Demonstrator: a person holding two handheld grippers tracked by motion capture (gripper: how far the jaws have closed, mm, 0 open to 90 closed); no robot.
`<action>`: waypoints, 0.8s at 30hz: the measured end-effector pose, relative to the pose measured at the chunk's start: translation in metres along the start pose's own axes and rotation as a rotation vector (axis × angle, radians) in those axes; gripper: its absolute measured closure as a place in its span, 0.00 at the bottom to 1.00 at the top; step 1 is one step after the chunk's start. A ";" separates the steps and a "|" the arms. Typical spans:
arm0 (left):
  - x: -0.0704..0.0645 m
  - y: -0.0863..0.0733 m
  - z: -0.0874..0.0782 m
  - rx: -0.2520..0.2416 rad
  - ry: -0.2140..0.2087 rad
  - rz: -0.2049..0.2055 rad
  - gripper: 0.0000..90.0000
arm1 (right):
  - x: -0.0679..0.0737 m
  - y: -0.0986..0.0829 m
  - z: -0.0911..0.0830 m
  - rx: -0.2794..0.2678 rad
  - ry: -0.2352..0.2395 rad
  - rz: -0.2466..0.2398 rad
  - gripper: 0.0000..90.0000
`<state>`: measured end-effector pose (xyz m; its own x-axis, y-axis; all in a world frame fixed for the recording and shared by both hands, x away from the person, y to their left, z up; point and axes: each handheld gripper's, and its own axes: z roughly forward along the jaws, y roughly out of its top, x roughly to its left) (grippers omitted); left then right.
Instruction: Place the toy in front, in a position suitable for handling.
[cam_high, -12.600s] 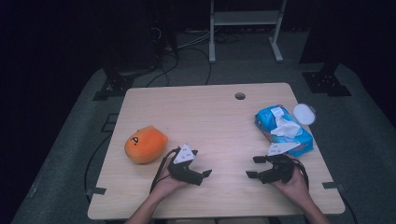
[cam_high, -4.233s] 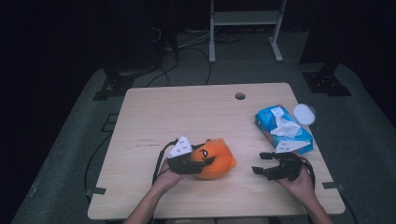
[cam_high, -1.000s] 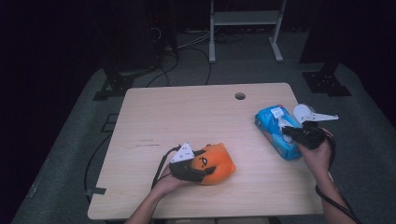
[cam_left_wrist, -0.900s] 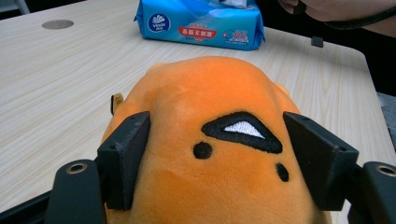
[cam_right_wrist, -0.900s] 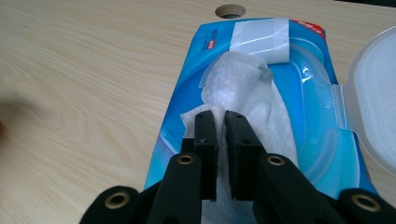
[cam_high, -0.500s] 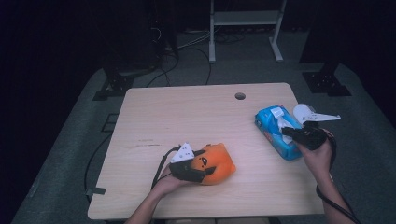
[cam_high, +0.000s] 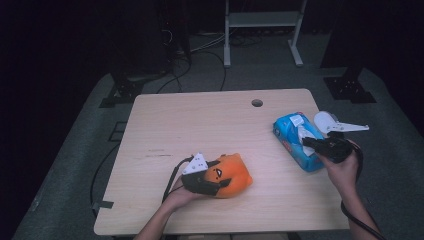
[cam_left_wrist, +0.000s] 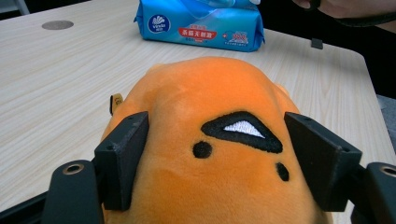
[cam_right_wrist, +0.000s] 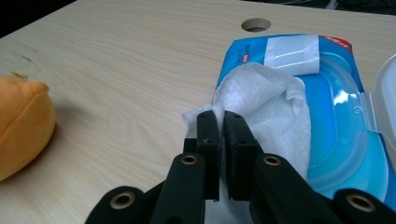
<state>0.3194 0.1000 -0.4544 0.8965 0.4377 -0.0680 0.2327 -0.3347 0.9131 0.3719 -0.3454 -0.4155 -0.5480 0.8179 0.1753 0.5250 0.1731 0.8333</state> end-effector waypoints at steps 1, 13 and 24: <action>0.000 0.000 0.000 0.001 0.000 0.001 0.28 | 0.001 0.000 -0.001 -0.002 0.005 0.004 0.95; 0.000 0.000 0.000 0.000 0.000 0.002 0.27 | 0.014 0.003 -0.013 -0.024 0.048 -0.018 0.95; 0.000 0.000 0.000 0.000 -0.002 0.005 0.27 | 0.029 0.005 -0.016 -0.009 0.053 -0.053 0.96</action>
<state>0.3197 0.1003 -0.4546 0.8985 0.4342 -0.0646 0.2284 -0.3367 0.9135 0.3482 -0.3298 -0.3973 -0.6087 0.7774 0.1586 0.4889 0.2100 0.8467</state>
